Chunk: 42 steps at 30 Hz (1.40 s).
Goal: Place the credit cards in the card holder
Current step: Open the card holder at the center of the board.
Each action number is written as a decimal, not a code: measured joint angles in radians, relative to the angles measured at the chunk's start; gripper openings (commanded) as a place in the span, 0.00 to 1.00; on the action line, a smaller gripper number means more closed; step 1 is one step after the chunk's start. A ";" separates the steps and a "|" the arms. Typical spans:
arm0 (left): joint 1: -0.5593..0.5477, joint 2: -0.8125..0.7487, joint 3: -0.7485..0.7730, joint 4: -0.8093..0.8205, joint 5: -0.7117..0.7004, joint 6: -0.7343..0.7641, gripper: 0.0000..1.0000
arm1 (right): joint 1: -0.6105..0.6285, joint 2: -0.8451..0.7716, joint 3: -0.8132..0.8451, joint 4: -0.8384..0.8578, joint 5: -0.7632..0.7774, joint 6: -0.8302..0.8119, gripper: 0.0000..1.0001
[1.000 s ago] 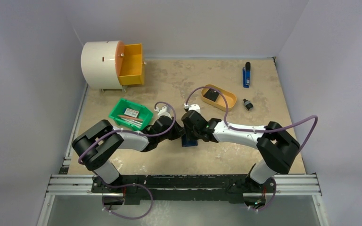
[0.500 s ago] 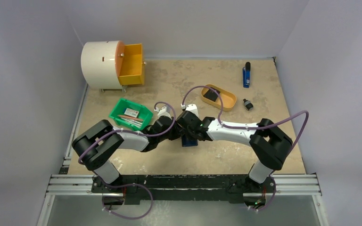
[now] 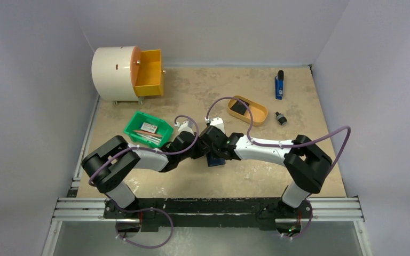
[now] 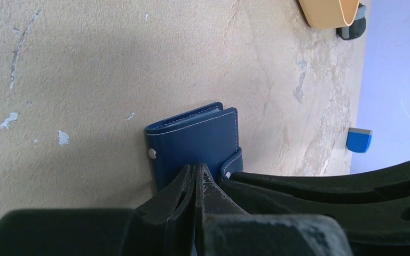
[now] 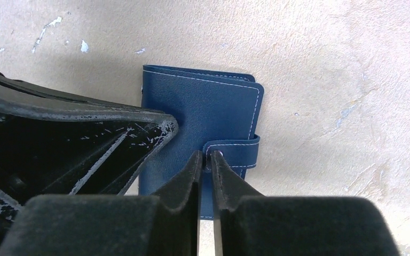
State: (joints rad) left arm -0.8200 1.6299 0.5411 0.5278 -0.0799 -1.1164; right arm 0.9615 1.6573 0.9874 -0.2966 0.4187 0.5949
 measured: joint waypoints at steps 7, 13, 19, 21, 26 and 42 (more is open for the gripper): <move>0.002 0.007 0.000 0.004 0.002 -0.001 0.00 | 0.001 -0.004 0.000 0.002 0.005 0.013 0.00; 0.002 0.011 0.001 0.006 0.002 -0.002 0.00 | 0.002 -0.008 0.000 -0.008 0.011 0.041 0.00; 0.002 0.034 0.018 0.010 0.013 -0.010 0.00 | 0.002 -0.038 -0.015 -0.037 0.033 0.086 0.00; 0.001 0.042 0.025 0.010 0.015 -0.013 0.00 | 0.001 -0.051 -0.021 -0.055 0.042 0.097 0.00; 0.002 0.049 0.033 0.006 0.012 -0.018 0.00 | 0.000 -0.082 -0.045 -0.104 0.069 0.125 0.00; 0.005 -0.147 0.034 -0.188 -0.061 0.021 0.58 | -0.005 -0.328 -0.073 -0.139 0.026 0.145 0.00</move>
State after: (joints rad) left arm -0.8146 1.4826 0.5751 0.3401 -0.1406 -1.0954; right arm 0.9569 1.3293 0.9142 -0.4355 0.4446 0.7399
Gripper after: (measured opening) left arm 0.541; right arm 0.005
